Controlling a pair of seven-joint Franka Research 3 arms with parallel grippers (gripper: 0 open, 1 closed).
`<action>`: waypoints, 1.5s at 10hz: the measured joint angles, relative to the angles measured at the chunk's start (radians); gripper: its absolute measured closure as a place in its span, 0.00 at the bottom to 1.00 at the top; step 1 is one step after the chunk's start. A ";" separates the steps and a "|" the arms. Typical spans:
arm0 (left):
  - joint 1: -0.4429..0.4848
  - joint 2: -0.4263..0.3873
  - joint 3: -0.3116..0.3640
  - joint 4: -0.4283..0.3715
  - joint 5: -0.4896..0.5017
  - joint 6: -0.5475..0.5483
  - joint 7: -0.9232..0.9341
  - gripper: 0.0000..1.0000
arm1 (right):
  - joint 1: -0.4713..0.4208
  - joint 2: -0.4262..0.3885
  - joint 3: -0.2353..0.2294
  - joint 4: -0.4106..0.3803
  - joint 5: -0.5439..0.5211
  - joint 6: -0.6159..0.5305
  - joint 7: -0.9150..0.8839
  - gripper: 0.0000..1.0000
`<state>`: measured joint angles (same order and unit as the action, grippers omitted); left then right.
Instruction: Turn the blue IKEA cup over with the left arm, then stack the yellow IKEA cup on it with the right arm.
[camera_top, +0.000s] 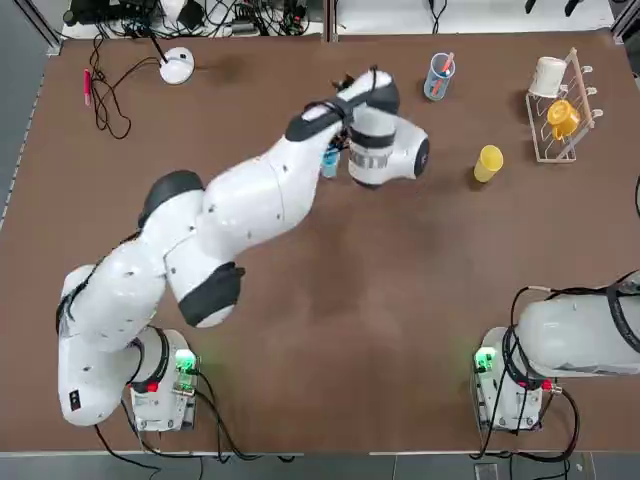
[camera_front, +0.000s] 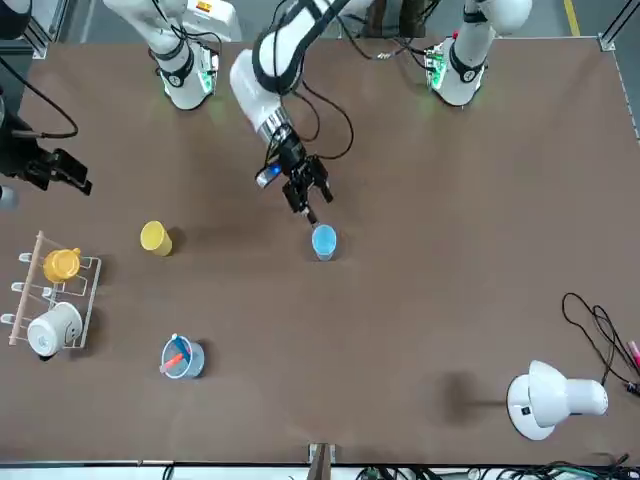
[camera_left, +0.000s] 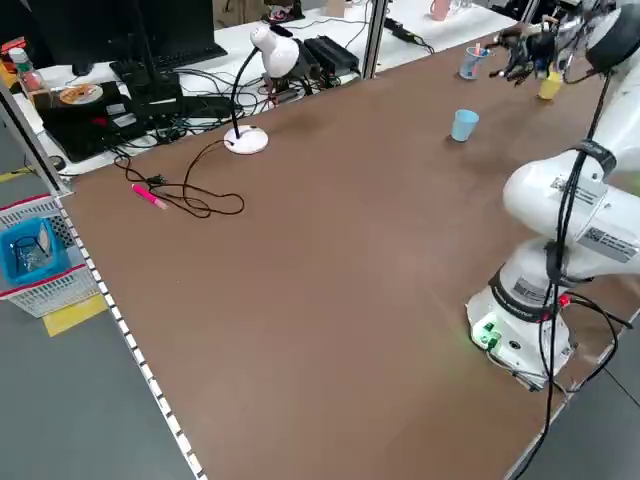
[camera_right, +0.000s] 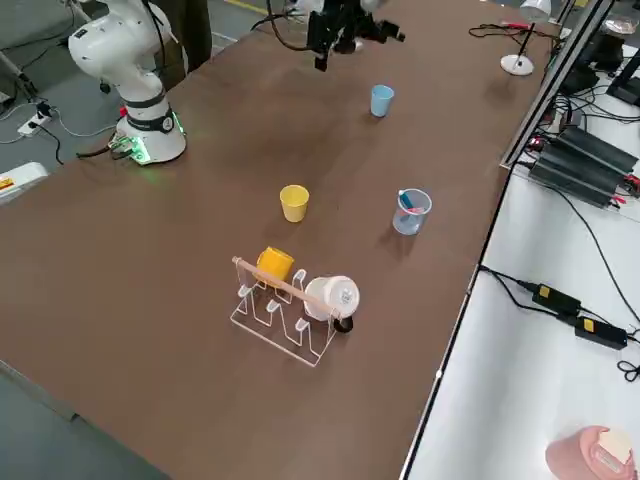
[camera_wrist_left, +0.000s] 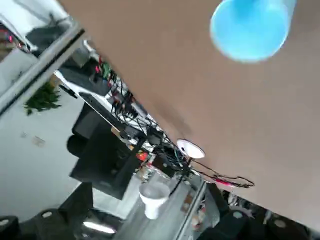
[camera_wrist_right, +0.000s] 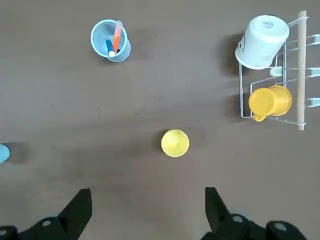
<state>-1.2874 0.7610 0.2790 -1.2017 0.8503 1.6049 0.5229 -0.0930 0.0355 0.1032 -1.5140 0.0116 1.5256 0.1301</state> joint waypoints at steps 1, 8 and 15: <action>0.042 -0.087 0.001 -0.052 -0.007 0.021 -0.007 0.01 | -0.018 0.000 0.015 0.000 0.000 0.000 0.000 0.00; 0.484 -0.469 0.002 -0.319 -0.358 0.329 -0.272 0.01 | -0.064 0.000 0.034 -0.031 0.000 0.012 -0.049 0.00; 0.919 -0.675 0.001 -0.258 -0.904 -0.026 -0.483 0.01 | -0.121 -0.018 0.031 -0.198 -0.008 0.166 -0.252 0.00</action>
<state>-0.3684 0.0864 0.2799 -1.4602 -0.0533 1.5786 0.0395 -0.2138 0.0177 0.1346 -1.7117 0.0038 1.6919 -0.1215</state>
